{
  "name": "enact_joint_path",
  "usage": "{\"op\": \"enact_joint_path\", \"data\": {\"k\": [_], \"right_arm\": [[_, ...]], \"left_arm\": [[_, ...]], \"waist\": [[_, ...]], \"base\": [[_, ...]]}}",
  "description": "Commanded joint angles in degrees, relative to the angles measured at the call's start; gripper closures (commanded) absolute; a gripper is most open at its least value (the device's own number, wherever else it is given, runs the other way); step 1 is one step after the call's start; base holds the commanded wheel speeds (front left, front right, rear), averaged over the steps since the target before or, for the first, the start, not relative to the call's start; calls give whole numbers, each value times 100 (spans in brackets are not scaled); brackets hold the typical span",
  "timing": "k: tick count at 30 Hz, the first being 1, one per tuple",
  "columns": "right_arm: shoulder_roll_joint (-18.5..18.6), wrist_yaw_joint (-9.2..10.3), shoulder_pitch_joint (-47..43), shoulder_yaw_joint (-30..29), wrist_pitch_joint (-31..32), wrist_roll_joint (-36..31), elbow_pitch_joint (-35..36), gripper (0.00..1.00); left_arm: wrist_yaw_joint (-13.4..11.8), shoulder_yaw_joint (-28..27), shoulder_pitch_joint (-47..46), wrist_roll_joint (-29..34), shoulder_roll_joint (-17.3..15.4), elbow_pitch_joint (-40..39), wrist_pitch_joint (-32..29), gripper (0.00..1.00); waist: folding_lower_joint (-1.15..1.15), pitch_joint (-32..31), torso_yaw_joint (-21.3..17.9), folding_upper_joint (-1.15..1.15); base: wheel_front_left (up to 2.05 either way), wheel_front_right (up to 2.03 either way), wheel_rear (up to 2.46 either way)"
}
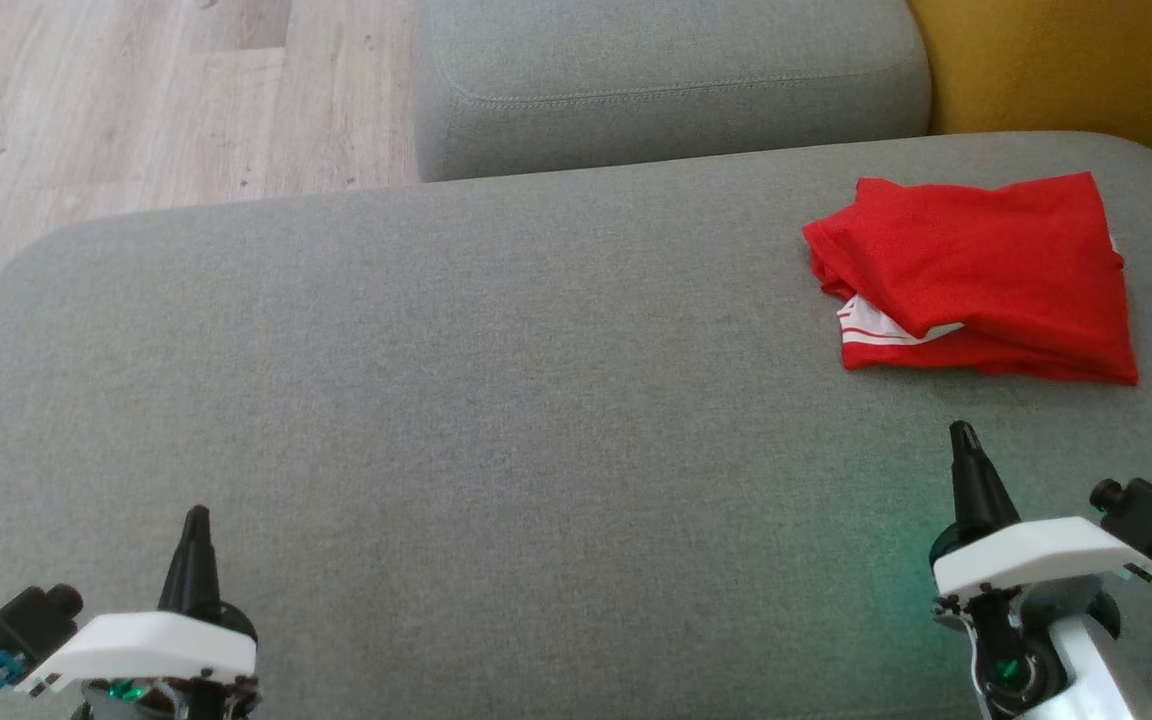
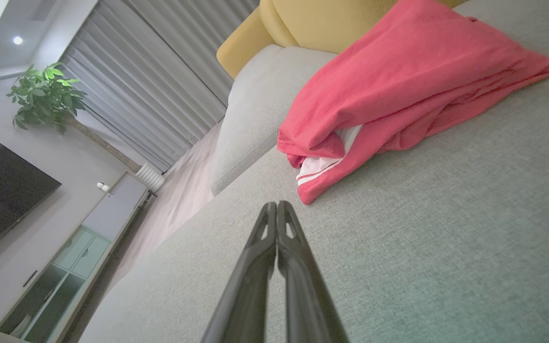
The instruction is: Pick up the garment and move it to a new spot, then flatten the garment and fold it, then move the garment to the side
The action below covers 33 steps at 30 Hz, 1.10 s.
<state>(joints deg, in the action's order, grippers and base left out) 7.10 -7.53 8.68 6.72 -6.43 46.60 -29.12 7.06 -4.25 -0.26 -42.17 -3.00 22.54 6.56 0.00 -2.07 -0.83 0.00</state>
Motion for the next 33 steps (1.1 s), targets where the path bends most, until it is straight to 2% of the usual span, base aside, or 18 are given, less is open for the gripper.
{"op": "enact_joint_path", "data": {"k": [1,33], "right_arm": [[-23,2,149,-46,56,189,259,100],[-188,3,-15,-575,567,1988,775,100]], "left_arm": [[17,-90,-316,-189,-37,-222,-38,100],[28,-148,-430,-2171,-17,-480,-562,100]], "waist": [[0,5,2,0],[0,96,35,0]], "base": [[0,0,0],[0,0,0]]}}
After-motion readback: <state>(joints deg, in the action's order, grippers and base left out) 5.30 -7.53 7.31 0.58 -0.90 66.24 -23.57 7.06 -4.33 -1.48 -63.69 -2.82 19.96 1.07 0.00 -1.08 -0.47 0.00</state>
